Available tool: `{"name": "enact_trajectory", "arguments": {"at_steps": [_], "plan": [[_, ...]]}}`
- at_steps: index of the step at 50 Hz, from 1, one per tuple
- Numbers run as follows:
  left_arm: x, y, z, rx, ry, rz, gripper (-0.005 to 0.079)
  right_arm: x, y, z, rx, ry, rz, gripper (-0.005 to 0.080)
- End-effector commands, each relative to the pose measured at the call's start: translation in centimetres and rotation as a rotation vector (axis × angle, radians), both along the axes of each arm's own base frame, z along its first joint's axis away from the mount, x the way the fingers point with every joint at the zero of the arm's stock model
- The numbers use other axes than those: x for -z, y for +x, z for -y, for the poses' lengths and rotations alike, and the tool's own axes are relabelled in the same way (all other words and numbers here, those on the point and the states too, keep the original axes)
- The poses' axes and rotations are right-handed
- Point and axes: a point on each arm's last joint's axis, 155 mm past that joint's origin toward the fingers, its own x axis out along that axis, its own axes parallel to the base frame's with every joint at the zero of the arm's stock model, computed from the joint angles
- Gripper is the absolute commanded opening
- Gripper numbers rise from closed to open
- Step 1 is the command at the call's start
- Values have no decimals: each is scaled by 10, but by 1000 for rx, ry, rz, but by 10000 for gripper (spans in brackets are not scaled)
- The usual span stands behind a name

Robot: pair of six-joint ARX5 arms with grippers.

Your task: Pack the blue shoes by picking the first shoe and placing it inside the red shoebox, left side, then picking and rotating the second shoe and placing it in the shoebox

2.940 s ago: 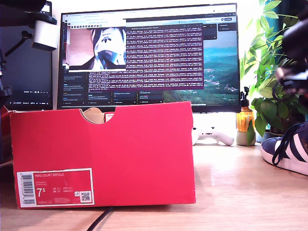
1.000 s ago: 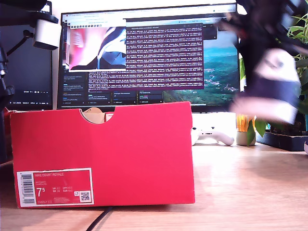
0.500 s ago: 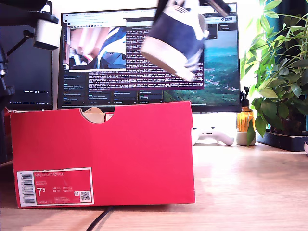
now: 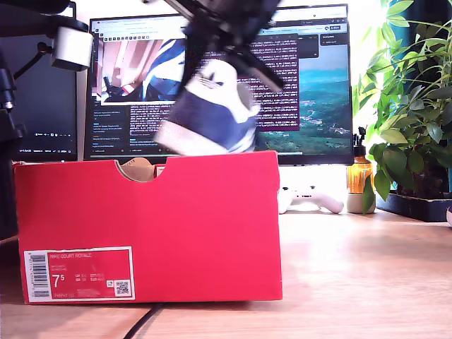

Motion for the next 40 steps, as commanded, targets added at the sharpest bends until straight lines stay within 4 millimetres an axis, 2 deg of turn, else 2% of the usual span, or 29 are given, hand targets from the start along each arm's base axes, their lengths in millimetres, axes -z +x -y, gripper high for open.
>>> {"name": "enact_trajectory", "arguments": {"at_steps": [1, 10, 19, 40], "plan": [[5, 0, 1, 4, 9, -7, -19, -5, -4, -15, -22, 29, 20, -13], [5, 0, 1, 4, 8, -5, -19, -7, -13, -24, -43, 37, 19, -13], [5, 0, 1, 4, 8, -6, -19, -6, -12, -27, -41, 42, 21, -13], [5, 1, -1, 1, 15, 0, -19, 39, -3, -47, -4, 19, -52, -13]]}}
